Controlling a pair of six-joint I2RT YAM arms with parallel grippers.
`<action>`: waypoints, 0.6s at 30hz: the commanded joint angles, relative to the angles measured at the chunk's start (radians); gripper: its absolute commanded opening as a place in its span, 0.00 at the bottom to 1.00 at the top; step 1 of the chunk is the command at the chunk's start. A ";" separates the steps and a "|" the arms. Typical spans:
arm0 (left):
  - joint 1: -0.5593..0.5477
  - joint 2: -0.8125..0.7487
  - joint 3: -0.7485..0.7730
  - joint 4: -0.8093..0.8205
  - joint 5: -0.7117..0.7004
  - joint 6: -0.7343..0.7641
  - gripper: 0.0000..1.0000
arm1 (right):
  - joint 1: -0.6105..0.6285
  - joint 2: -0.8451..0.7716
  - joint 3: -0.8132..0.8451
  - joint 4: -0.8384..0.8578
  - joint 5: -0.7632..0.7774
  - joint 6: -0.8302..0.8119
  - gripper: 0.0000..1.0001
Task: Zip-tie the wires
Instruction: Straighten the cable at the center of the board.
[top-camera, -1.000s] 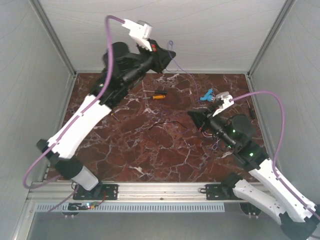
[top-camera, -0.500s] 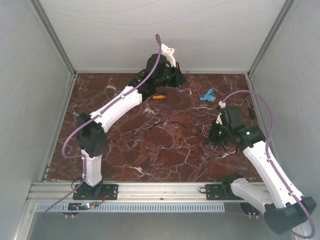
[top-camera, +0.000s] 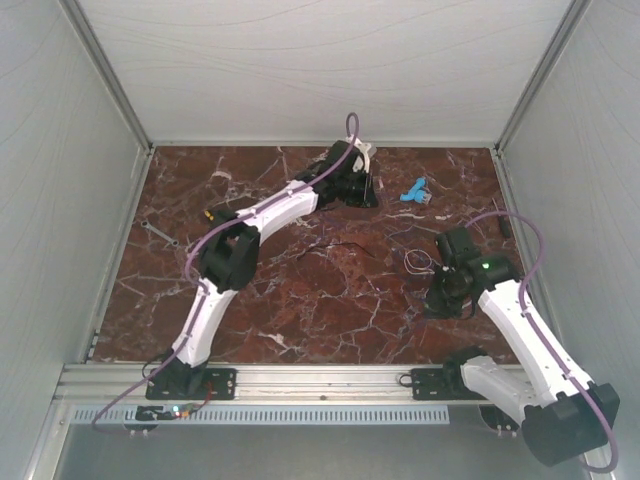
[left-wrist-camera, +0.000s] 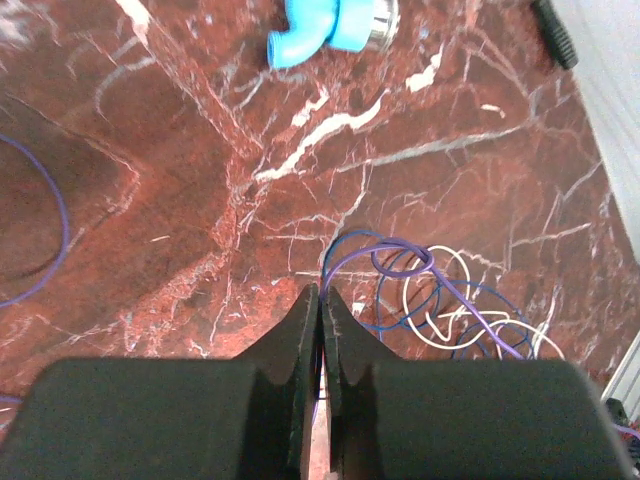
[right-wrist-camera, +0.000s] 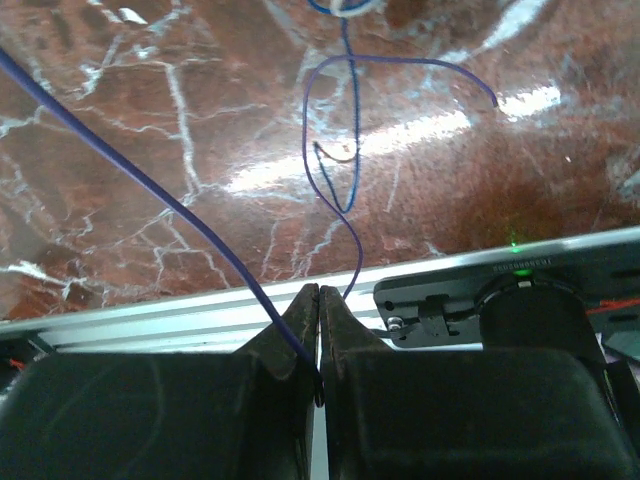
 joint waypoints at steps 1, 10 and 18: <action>-0.028 0.059 0.101 -0.030 0.027 0.006 0.00 | -0.031 0.027 -0.038 -0.053 0.042 0.078 0.00; -0.079 0.156 0.177 -0.099 -0.018 0.046 0.00 | -0.064 0.109 -0.088 0.003 0.062 0.136 0.00; -0.100 0.236 0.245 -0.156 -0.073 0.053 0.00 | -0.131 0.246 -0.096 0.055 0.056 0.121 0.03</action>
